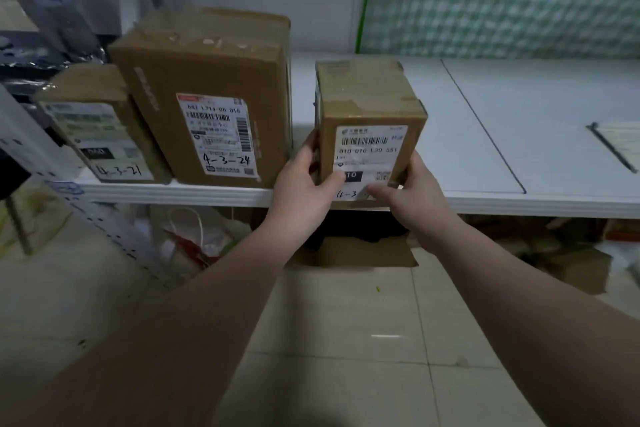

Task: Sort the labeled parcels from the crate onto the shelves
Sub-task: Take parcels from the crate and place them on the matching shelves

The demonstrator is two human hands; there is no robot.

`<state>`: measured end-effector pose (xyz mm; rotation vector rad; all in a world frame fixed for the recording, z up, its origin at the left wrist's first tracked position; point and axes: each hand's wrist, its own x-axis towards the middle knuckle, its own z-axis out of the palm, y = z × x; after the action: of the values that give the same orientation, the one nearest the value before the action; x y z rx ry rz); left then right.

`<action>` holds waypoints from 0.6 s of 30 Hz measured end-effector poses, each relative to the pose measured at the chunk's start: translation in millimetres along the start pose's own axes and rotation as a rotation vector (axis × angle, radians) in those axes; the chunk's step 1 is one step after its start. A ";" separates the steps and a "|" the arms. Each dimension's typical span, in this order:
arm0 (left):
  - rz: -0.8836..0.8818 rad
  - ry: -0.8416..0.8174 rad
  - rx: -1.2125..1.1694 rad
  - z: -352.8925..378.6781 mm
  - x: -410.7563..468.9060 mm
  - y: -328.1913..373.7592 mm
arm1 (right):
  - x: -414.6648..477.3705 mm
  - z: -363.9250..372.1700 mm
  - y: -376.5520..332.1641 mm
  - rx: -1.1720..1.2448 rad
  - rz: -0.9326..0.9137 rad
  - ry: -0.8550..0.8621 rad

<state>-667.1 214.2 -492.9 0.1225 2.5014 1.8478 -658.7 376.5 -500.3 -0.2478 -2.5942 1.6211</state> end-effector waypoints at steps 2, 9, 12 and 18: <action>0.064 0.116 0.115 5.8 -1.7 -24.2 | -0.8 7.5 14.7 -0.053 -0.013 0.015; 0.303 0.309 0.587 3.6 -27.1 -78.9 | 1.0 28.0 31.9 -0.287 -0.011 0.120; 0.554 0.244 0.846 -1.2 -35.7 -85.1 | 3.6 33.2 26.5 -0.380 -0.005 0.131; 0.332 -0.065 1.059 -6.5 -41.7 -92.9 | 8.2 43.4 19.1 -0.418 -0.028 0.102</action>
<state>-630.3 177.5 -580.8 0.6142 3.2188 0.3356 -671.2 347.8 -536.7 -0.3059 -2.8122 1.0111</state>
